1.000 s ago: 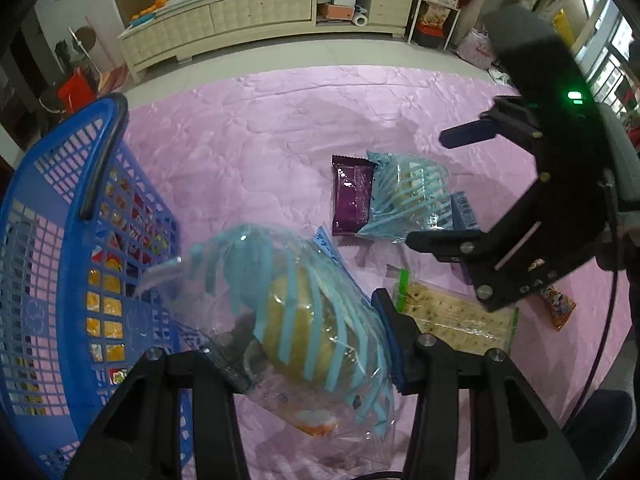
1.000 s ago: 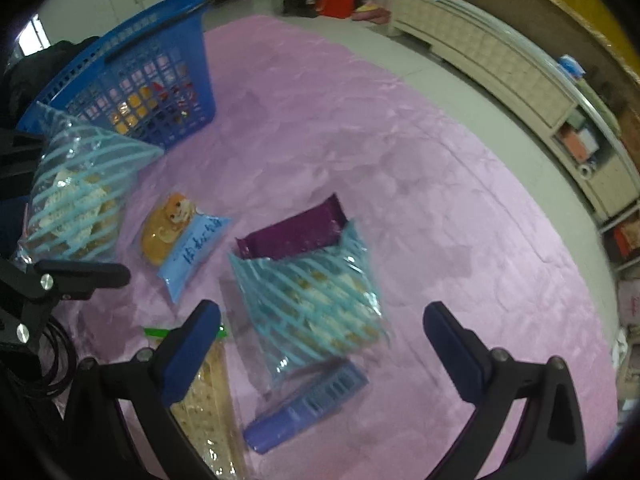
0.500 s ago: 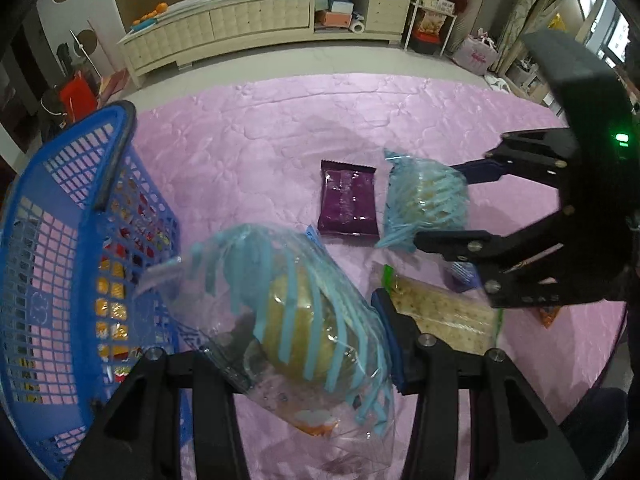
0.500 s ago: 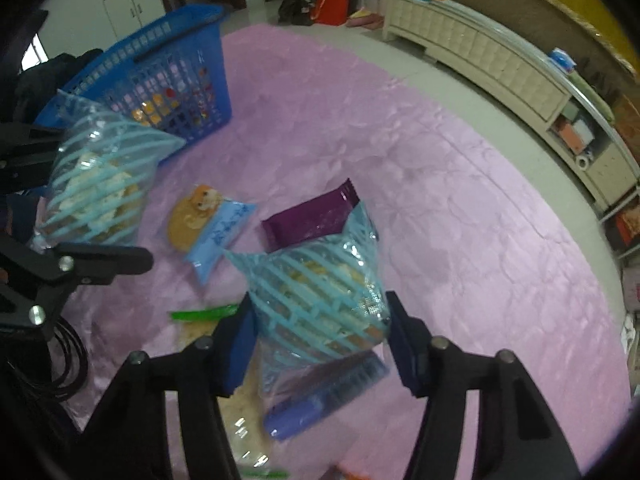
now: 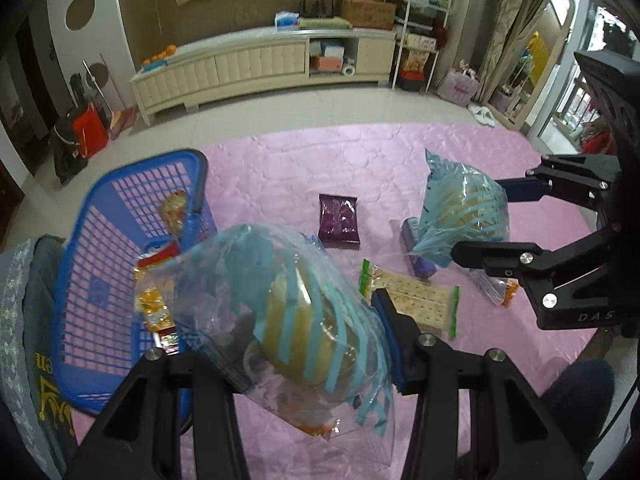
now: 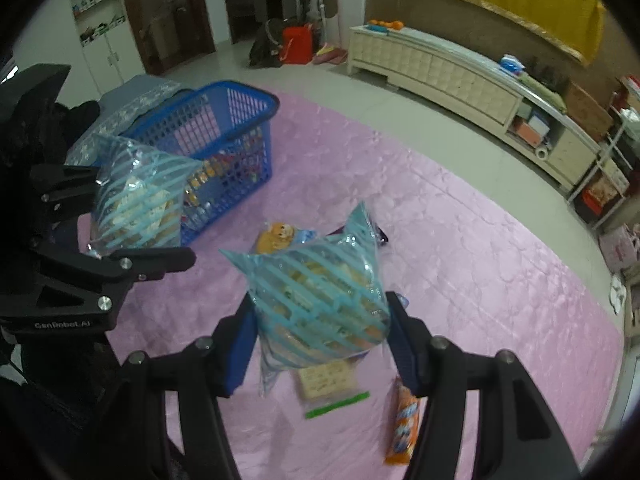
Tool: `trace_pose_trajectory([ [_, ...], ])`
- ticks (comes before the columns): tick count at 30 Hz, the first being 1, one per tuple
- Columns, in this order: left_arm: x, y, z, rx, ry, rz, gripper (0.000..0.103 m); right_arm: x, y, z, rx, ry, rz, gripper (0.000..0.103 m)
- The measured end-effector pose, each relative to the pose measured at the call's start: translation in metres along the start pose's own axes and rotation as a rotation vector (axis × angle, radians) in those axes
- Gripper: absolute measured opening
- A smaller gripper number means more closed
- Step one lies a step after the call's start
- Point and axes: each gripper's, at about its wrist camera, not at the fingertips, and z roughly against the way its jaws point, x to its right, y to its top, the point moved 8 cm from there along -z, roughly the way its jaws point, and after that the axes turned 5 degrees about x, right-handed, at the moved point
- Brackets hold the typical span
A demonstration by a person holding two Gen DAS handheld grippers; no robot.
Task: Organize snacks
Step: 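Carry both blue-striped bread bags over the blue basket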
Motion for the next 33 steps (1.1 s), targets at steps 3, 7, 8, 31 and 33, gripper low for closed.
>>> trace_pose_trajectory([
  [3, -0.004, -0.003, 0.022, 0.026, -0.007, -0.005, 0.045, -0.013, 0.006, 0.011, 0.021, -0.020, -0.030, 0.064],
  [7, -0.013, 0.000, 0.046, 0.065, -0.005, -0.030, 0.045, -0.032, 0.021, 0.030, 0.047, -0.043, -0.054, 0.064],
  [8, -0.016, 0.002, 0.053, 0.077, -0.009, -0.031, 0.045, -0.036, 0.026, 0.035, 0.057, -0.051, -0.053, 0.064],
  [31, -0.179, 0.004, 0.120, 0.204, 0.104, 0.103, 0.045, -0.156, 0.131, -0.004, 0.096, -0.039, 0.108, 0.064],
  [33, -0.189, -0.002, 0.116, 0.195, 0.105, 0.119, 0.045, -0.167, 0.132, -0.015, 0.081, -0.041, 0.122, 0.064],
])
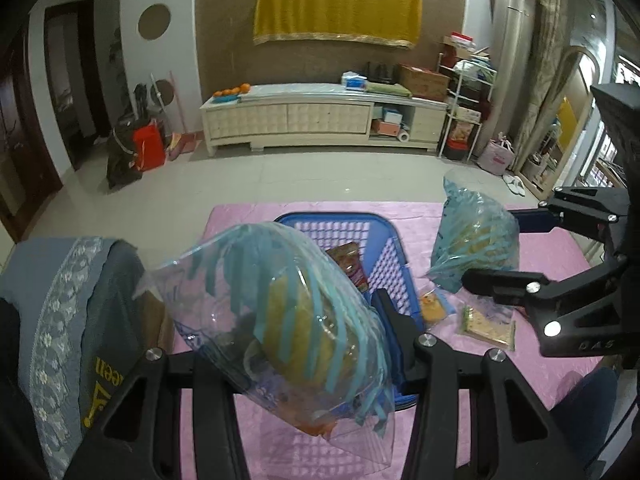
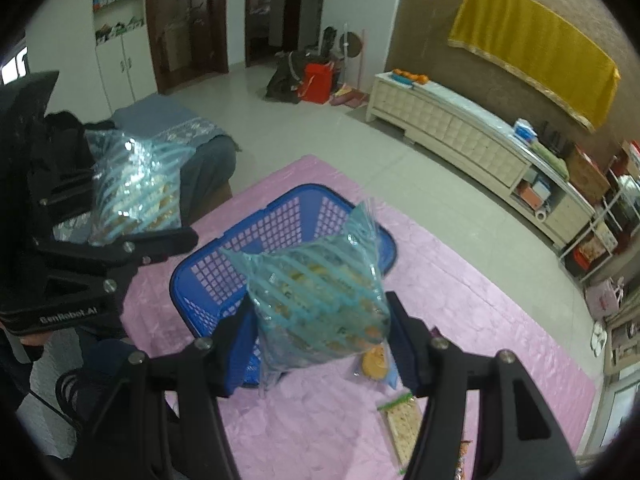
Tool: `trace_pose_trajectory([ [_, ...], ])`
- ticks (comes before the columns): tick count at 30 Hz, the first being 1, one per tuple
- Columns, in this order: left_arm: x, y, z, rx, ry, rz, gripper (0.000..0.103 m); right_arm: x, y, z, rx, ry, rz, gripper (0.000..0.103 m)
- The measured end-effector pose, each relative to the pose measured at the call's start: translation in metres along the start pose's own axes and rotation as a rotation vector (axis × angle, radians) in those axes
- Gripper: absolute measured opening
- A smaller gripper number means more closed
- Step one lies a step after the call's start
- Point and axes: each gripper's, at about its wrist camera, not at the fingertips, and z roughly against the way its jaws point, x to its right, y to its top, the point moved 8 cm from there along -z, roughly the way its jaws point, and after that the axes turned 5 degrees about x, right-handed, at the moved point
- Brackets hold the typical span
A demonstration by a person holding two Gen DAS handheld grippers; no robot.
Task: Organize snacks
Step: 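Carry both blue-striped bread bags over the blue basket, then release the right gripper's bread bag into the basket while the left holds its bag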
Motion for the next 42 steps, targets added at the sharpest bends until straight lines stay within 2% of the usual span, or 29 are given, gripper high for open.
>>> trace_pose_trajectory([
  [9, -0.028, -0.023, -0.022, -0.046, -0.013, 0.030, 0.045, -0.036, -0.012, -0.069, -0.110, -0.006, 0.097, 0.064],
  [22, -0.063, -0.047, -0.055, -0.097, -0.001, 0.112, 0.045, -0.054, -0.023, -0.139, -0.223, 0.037, 0.080, 0.065],
  [26, -0.070, -0.049, -0.060, -0.112, -0.008, 0.148, 0.045, -0.070, -0.032, -0.158, -0.269, 0.098, 0.064, 0.065],
  [28, -0.071, -0.048, -0.059, -0.107, -0.011, 0.151, 0.045, -0.081, -0.040, -0.164, -0.313, 0.159, 0.056, 0.071],
  [30, -0.071, -0.048, -0.056, -0.102, -0.002, 0.145, 0.045, -0.088, -0.043, -0.164, -0.343, 0.221, 0.026, 0.086],
  [31, -0.072, -0.048, -0.055, -0.104, 0.000, 0.143, 0.045, -0.087, -0.041, -0.162, -0.327, 0.220, 0.022, 0.091],
  [35, -0.074, -0.051, -0.051, -0.112, 0.005, 0.142, 0.045, -0.085, -0.036, -0.148, -0.306, 0.248, 0.001, 0.096],
  [42, -0.065, -0.043, -0.036, -0.099, 0.010, 0.117, 0.045, -0.065, -0.028, -0.107, -0.229, 0.162, -0.020, 0.100],
])
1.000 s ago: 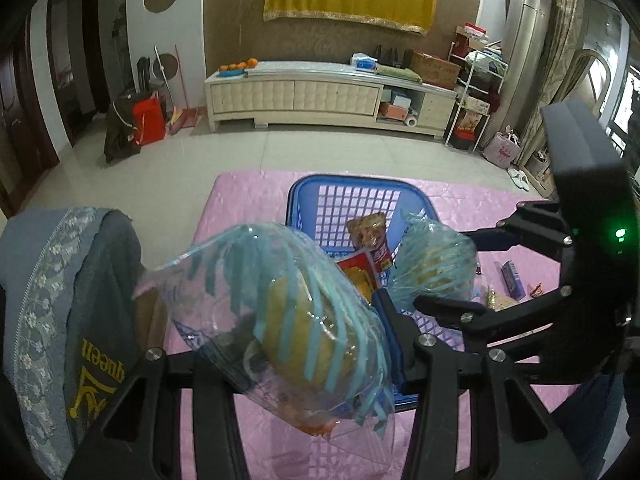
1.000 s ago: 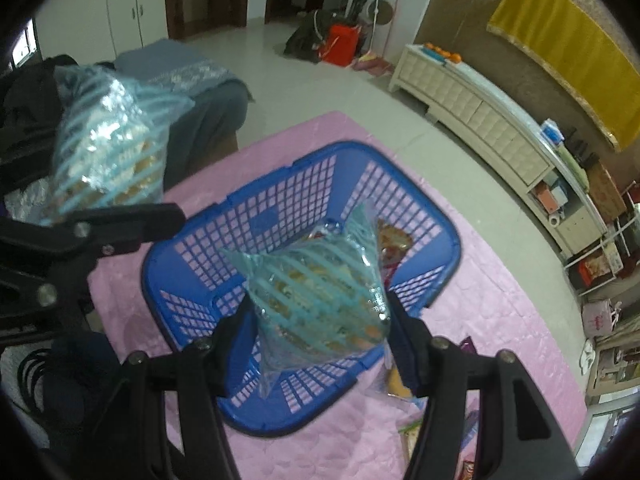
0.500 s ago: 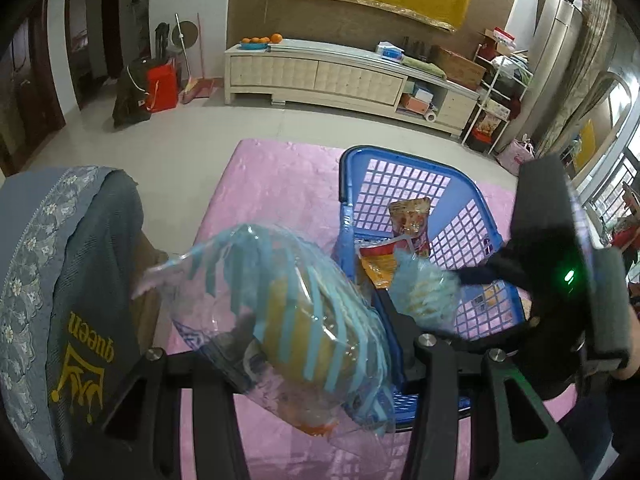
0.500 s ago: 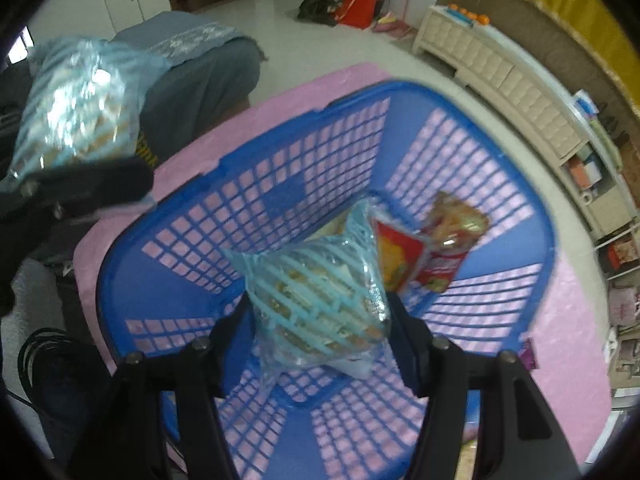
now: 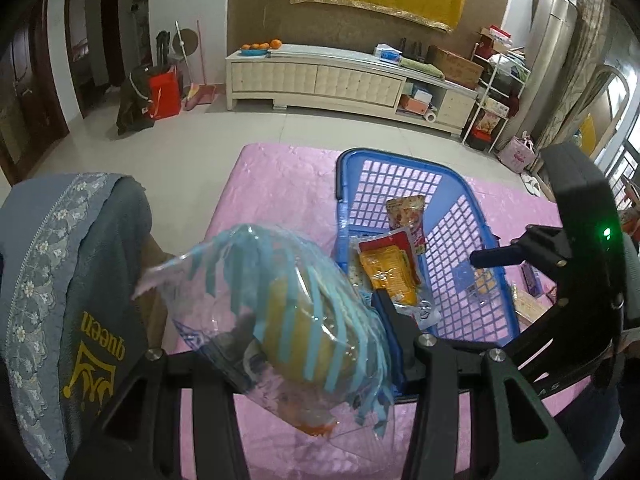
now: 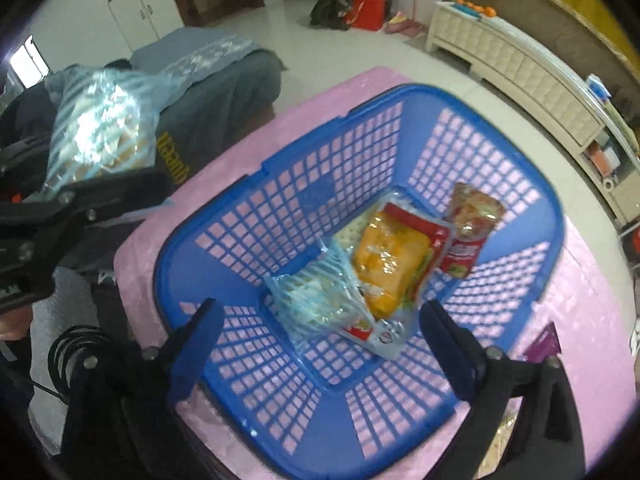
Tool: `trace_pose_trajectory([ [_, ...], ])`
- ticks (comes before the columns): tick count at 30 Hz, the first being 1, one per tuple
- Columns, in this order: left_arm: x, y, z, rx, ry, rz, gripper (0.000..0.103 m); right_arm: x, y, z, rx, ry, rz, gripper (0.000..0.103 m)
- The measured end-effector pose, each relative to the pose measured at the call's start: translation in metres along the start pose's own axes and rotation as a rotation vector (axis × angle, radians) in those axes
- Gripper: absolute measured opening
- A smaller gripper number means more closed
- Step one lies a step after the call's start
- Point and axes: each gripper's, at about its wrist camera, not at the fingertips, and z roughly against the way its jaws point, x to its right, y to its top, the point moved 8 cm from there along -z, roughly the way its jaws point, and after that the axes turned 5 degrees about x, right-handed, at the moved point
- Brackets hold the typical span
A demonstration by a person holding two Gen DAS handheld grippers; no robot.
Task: Organize snacks
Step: 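Release the right gripper's bread bag into the basket while the left holds its bag, then lower the left gripper's bread bag into the basket and open it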
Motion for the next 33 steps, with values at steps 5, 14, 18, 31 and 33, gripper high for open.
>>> trace_pose_trajectory([
  [5, 0.020, 0.006, 0.017, 0.021, -0.002, -0.042, 0.045, 0.017, -0.007, 0.032, 0.043, -0.071, -0.060, 0.100],
  [14, 0.059, 0.008, 0.030, 0.038, -0.036, -0.118, 0.045, 0.045, -0.024, 0.082, 0.125, -0.152, -0.144, 0.101],
  [18, 0.076, 0.006, 0.022, 0.028, -0.066, -0.140, 0.045, 0.054, -0.034, 0.092, 0.145, -0.186, -0.173, 0.102],
  [31, 0.117, -0.016, -0.034, -0.066, -0.113, -0.263, 0.045, 0.098, -0.078, 0.095, 0.198, -0.283, -0.359, 0.103],
  [33, 0.121, -0.019, -0.042, -0.075, -0.122, -0.273, 0.045, 0.103, -0.082, 0.091, 0.191, -0.293, -0.373, 0.103],
])
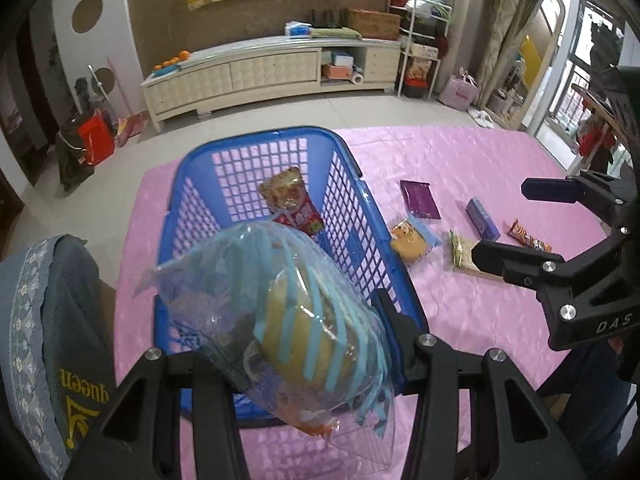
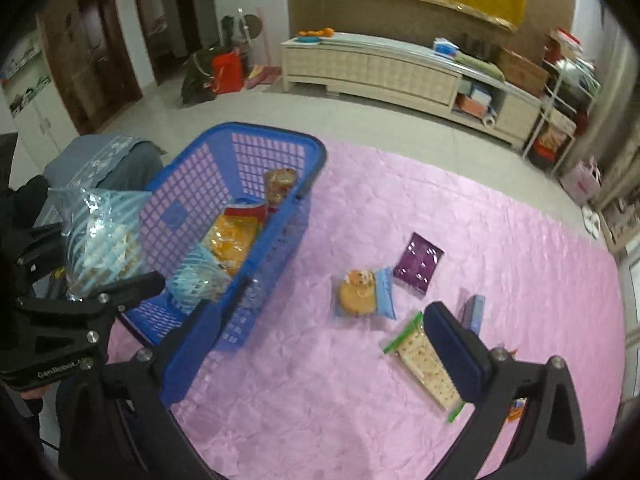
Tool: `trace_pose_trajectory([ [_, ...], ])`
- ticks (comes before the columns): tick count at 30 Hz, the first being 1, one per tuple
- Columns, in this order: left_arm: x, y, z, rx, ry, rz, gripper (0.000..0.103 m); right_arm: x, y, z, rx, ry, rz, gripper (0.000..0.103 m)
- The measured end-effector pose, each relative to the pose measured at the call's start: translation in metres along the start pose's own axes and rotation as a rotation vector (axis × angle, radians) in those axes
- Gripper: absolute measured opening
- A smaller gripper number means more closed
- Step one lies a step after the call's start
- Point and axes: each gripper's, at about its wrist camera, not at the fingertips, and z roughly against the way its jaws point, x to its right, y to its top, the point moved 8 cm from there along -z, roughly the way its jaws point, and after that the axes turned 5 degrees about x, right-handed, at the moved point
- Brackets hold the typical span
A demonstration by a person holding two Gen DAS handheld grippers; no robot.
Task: Organize snacks
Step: 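Lower the left gripper's bread bag into the basket and open it, then withdraw both grippers toward the cracker pack and blue tube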
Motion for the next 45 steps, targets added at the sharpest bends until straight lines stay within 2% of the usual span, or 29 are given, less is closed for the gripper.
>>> trace_pose_trajectory([
  [7, 0.007, -0.007, -0.021, -0.042, -0.018, -0.015, 0.045, 0.013, -0.006, -0.012, -0.010, -0.013, -0.051, 0.103],
  [12, 0.010, -0.005, -0.022, -0.031, -0.023, -0.026, 0.047, 0.014, -0.010, -0.011, -0.003, 0.004, -0.075, 0.103],
  [13, 0.009, -0.005, -0.021, -0.035, -0.016, -0.020, 0.049, 0.014, -0.011, -0.010, -0.006, 0.015, -0.084, 0.103],
  [14, 0.009, -0.005, -0.020, -0.036, -0.015, -0.014, 0.058, 0.015, -0.011, -0.009, -0.004, 0.017, -0.083, 0.103],
  [15, 0.010, -0.005, -0.018, -0.033, -0.018, -0.011, 0.064, 0.016, -0.011, -0.007, 0.002, 0.015, -0.081, 0.103],
  [20, 0.021, -0.004, 0.005, 0.000, -0.023, -0.035, 0.071, 0.025, -0.009, 0.010, 0.032, 0.012, -0.098, 0.103],
  [25, 0.034, 0.004, 0.034, 0.053, -0.023, -0.032, 0.072, 0.034, -0.008, 0.039, 0.074, 0.016, -0.113, 0.103],
  [29, 0.053, 0.009, 0.053, 0.088, -0.025, -0.048, 0.080, 0.044, -0.013, 0.063, 0.099, 0.016, -0.116, 0.103],
  [41, 0.115, 0.015, 0.079, 0.162, -0.085, -0.074, 0.083, 0.077, -0.044, 0.106, 0.117, 0.023, -0.153, 0.103],
  [45, 0.133, 0.011, 0.077, 0.155, -0.089, -0.089, 0.083, 0.087, -0.057, 0.113, 0.120, 0.009, -0.151, 0.103],
])
